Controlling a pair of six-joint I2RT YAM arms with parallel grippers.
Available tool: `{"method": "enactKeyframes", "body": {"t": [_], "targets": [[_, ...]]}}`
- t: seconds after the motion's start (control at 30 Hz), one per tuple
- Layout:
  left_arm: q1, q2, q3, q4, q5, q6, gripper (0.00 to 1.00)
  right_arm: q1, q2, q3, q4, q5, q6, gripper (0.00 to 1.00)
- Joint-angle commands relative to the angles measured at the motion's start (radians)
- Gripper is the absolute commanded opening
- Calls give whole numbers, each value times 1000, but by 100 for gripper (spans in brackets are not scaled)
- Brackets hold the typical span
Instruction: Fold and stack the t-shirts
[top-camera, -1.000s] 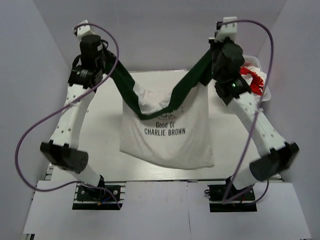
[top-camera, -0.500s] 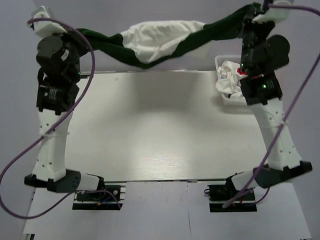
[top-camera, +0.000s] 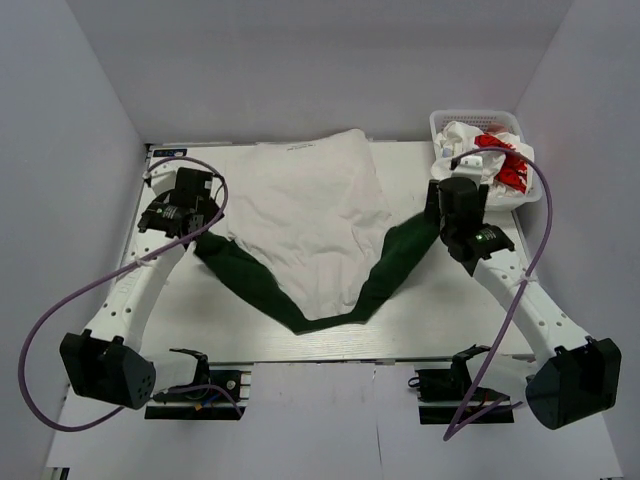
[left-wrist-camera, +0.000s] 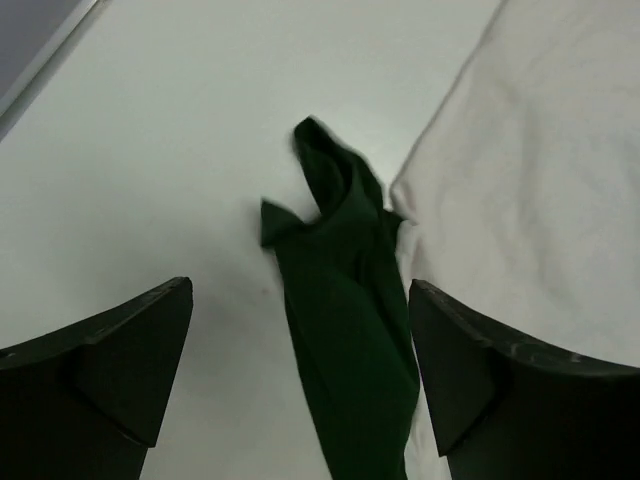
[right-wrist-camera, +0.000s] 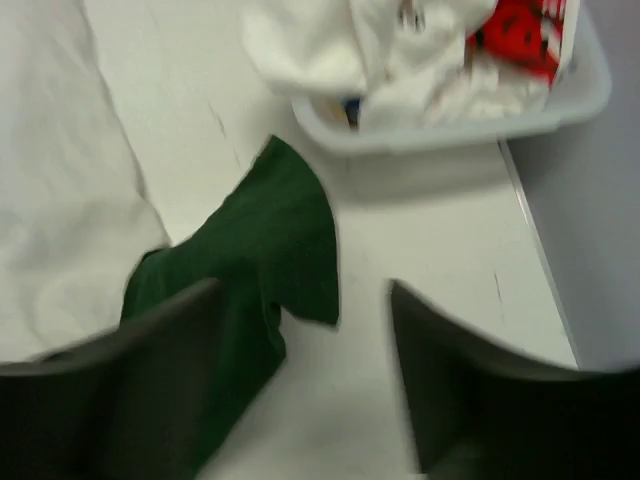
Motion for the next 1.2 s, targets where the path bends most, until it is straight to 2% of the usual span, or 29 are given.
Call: {"method": "enactKeyframes", "body": {"t": [0.0,0.1,0.2,0.23,0.3,0.33,0.47,0.6,0.73,0.87,1.03,1.17], "targets": [[10,-68,70,-192,-127,-221,100,-5,-36,47,-138,72,161,90],[10,-80,81,-182,-118,-234,100,-4,-47,88,-219,77,201,90],[10,-141,7,-66,-48,-161,100,-5,-89,64,-163,34,187,90],[10,-153,-19,29,-20,-133,100,-5,-96,39,-140,-19,172,90],[10,-163,-89,114,103,-50,100,-2,-97,16,-39,-153,110,90],[1,-163,-111,185,144,-35,100,6,-88,-4,-20,-296,100,90],[-13,-39,-178,310,395,50,100,7,42,-5,78,-466,72,90],[-13,165,-169,352,528,71,100,12,200,28,109,-457,104,90],[-22,354,-122,361,517,71,100,12,367,36,122,-416,192,90],[-22,510,-68,352,477,71,100,6,445,-24,189,-437,249,90],[1,632,-18,362,477,59,100,12,515,-51,158,-491,310,90],[1,744,106,292,364,47,100,56,521,-134,149,-512,383,90]]}}
